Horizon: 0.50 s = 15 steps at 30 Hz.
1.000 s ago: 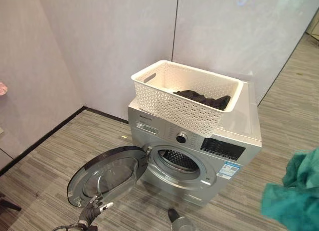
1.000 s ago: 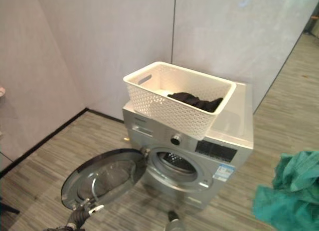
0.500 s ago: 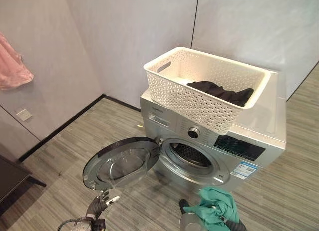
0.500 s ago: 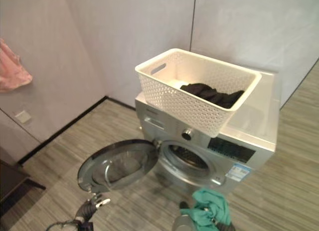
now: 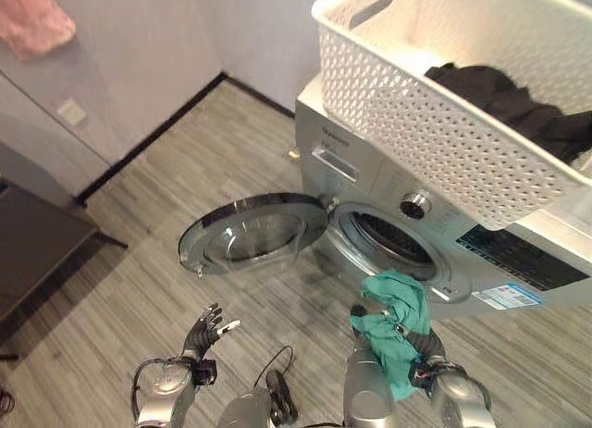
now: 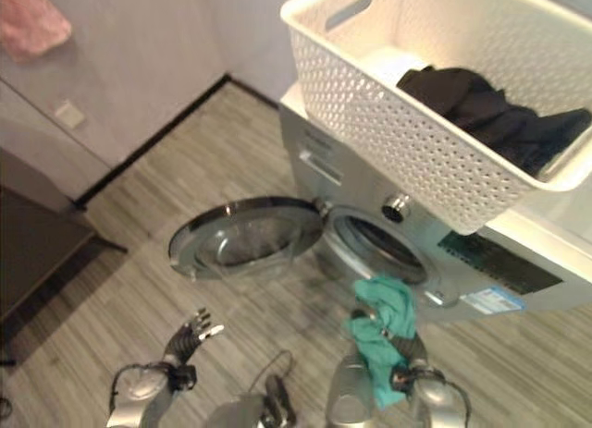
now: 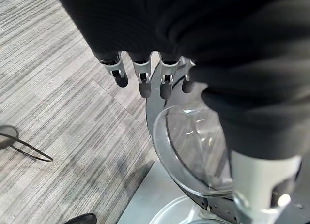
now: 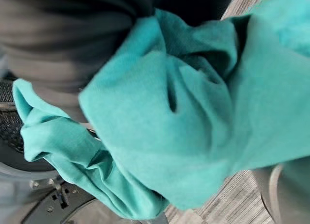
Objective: Grab the laundry basket,head to the washer,open it,put in the laundry and shut it.
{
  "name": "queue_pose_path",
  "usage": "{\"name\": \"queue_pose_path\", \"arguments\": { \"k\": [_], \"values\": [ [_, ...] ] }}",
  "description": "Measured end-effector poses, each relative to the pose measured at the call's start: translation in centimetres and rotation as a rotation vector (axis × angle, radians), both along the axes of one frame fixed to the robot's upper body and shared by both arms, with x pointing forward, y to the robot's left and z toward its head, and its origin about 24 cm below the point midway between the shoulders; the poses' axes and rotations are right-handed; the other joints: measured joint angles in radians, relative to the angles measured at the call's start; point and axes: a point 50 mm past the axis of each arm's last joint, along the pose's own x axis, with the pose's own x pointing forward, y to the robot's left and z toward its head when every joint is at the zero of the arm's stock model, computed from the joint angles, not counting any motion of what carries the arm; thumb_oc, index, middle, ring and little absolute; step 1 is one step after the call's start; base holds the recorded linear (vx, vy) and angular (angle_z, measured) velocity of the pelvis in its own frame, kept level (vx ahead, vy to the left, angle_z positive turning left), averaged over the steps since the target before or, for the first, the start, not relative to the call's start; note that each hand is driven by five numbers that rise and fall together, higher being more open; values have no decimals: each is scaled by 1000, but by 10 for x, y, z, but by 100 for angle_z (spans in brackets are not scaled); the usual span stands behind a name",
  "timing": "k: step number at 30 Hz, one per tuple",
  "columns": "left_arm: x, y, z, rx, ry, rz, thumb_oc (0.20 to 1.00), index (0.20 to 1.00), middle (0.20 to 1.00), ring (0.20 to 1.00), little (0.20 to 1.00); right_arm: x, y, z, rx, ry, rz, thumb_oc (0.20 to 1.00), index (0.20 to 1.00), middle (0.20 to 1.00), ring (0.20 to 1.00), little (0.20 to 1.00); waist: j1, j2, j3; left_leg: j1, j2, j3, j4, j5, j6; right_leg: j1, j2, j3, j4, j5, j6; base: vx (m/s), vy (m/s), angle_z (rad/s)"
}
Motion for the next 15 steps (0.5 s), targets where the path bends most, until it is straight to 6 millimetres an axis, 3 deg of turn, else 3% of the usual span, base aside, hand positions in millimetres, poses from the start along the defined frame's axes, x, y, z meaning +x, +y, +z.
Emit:
{"name": "queue_pose_path", "arguments": {
  "k": [3, 5, 8, 11, 12, 15],
  "values": [
    [10, -12, 8, -34, -51, -3, 1000, 1000, 1000, 1000, 1000, 18, 10, 9, -14, -47, 22, 200, 200, 200, 200, 200, 18, 8, 32, -65, 11, -22, 35, 4, 2, -34, -4, -19, 4, 1, -1, -84, -42, 24],
    [21, -21, 16, -43, -94, -26, 1000, 1000, 1000, 1000, 1000, 40, 14, 25, -27, -117, 19, 200, 200, 200, 200, 200, 28, 14, 77, -108, 6, -40, 45, 16, -2, -60, -8, -36, 5, 14, -14, -79, -33, 33],
    [27, -32, 21, -55, -121, -42, 1000, 1000, 1000, 1000, 1000, 70, 13, 50, -64, -222, -40, 200, 200, 200, 200, 200, 22, 47, 125, -165, 6, -63, 68, 18, -3, -88, -12, -58, -1, 16, -17, -69, -15, 21],
    [31, -37, 30, -77, -165, -44, 1000, 1000, 1000, 1000, 1000, 109, 11, 92, -129, -360, -149, 200, 200, 200, 200, 200, 46, 79, 149, -219, 7, -68, 84, 22, 3, -130, -12, -60, 0, 27, -26, -72, -12, 7],
    [38, -43, 37, -81, -201, -67, 1000, 1000, 1000, 1000, 1000, 125, 5, 117, -131, -446, -228, 200, 200, 200, 200, 200, 54, 97, 162, -255, 7, -71, 99, 22, 3, -160, -13, -60, 5, 38, -34, -47, 0, 11],
    [43, -50, 41, -112, -223, -70, 1000, 1000, 1000, 1000, 1000, 148, -2, 167, -138, -597, -342, 200, 200, 200, 200, 200, 78, 123, 170, -302, 8, -71, 123, 19, 7, -198, -12, -59, 5, 53, -43, -15, -1, 1]
  ]
}}
